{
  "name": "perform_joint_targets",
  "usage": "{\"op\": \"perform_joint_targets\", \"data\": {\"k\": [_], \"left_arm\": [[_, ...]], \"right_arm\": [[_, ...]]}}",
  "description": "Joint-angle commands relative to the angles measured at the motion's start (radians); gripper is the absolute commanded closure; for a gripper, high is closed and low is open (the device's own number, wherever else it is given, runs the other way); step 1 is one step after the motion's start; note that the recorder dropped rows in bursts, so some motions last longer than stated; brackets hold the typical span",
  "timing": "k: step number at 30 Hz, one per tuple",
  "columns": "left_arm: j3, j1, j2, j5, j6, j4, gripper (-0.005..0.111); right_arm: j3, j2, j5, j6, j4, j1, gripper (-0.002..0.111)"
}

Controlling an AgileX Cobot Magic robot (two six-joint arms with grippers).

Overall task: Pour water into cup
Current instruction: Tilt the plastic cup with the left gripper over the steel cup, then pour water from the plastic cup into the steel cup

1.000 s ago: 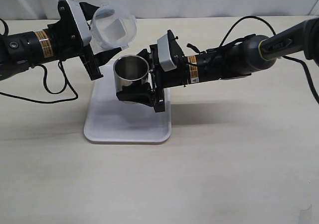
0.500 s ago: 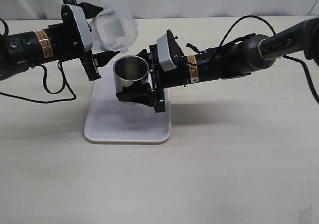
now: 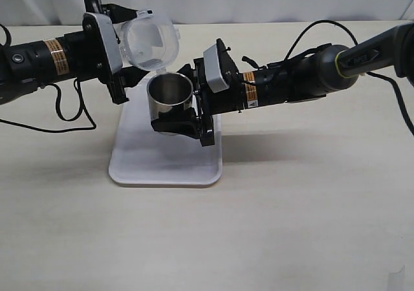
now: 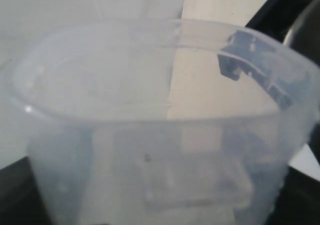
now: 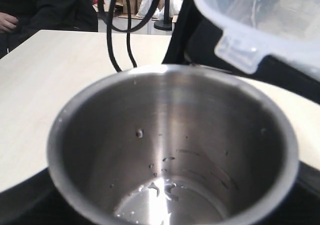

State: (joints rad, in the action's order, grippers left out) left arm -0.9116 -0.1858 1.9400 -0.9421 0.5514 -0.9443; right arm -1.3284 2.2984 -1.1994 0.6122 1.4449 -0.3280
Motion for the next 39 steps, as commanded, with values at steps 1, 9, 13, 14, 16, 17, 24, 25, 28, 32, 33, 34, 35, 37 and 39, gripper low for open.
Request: {"op": "perform_joint_targets", "data": {"k": [1, 9, 13, 14, 16, 17, 24, 25, 28, 32, 33, 34, 35, 37, 39], "left_arm": [[-0.011, -0.002, -0.003, -0.042, 0.058, 0.016, 0.107], [-0.011, -0.002, -0.003, -0.055, 0.114, 0.021, 0.107], [-0.011, -0.002, -0.003, -0.091, 0.114, 0.021, 0.107], [-0.011, -0.002, -0.003, -0.088, 0.114, 0.021, 0.107], [-0.011, -0.002, -0.003, -0.088, 0.116, 0.021, 0.107], [-0.011, -0.002, -0.003, -0.088, 0.127, 0.021, 0.107], [-0.011, -0.002, -0.003, -0.088, 0.129, 0.021, 0.107], [-0.011, -0.002, -0.003, -0.088, 0.129, 0.021, 0.107], [-0.011, -0.002, -0.003, -0.088, 0.134, 0.021, 0.107], [-0.011, -0.002, -0.003, -0.088, 0.151, 0.021, 0.107], [-0.011, -0.002, -0.003, -0.088, 0.155, 0.021, 0.107], [-0.011, -0.002, -0.003, -0.088, 0.157, 0.021, 0.107], [-0.011, -0.002, -0.003, -0.088, 0.157, 0.021, 0.107], [-0.011, -0.002, -0.003, -0.088, 0.157, 0.021, 0.107], [-0.011, -0.002, -0.003, -0.088, 0.157, 0.021, 0.107]], "right_arm": [[-0.008, -0.004, -0.022, 0.000, 0.000, 0.000, 0.104], [-0.008, -0.004, -0.022, -0.012, 0.011, 0.000, 0.104], [-0.008, -0.004, -0.022, -0.030, 0.007, 0.000, 0.104], [-0.008, -0.004, -0.022, -0.034, 0.003, 0.000, 0.104], [-0.008, -0.004, -0.022, -0.036, -0.011, 0.000, 0.104], [-0.008, -0.004, -0.022, -0.036, -0.015, 0.000, 0.104], [-0.015, -0.004, -0.022, -0.051, -0.015, 0.000, 0.104], [-0.017, -0.004, -0.022, -0.047, -0.013, 0.000, 0.104], [-0.019, -0.004, -0.022, -0.040, -0.013, -0.009, 0.104], [-0.019, -0.004, -0.022, -0.042, -0.013, -0.039, 0.104], [-0.019, -0.004, -0.022, -0.047, -0.013, -0.049, 0.104], [-0.019, -0.004, -0.019, -0.049, -0.013, -0.057, 0.104], [-0.019, -0.004, -0.016, -0.051, -0.013, -0.059, 0.104], [-0.019, -0.004, -0.018, -0.051, -0.013, -0.059, 0.104], [-0.019, -0.004, -0.016, -0.051, -0.015, -0.052, 0.104]]}}
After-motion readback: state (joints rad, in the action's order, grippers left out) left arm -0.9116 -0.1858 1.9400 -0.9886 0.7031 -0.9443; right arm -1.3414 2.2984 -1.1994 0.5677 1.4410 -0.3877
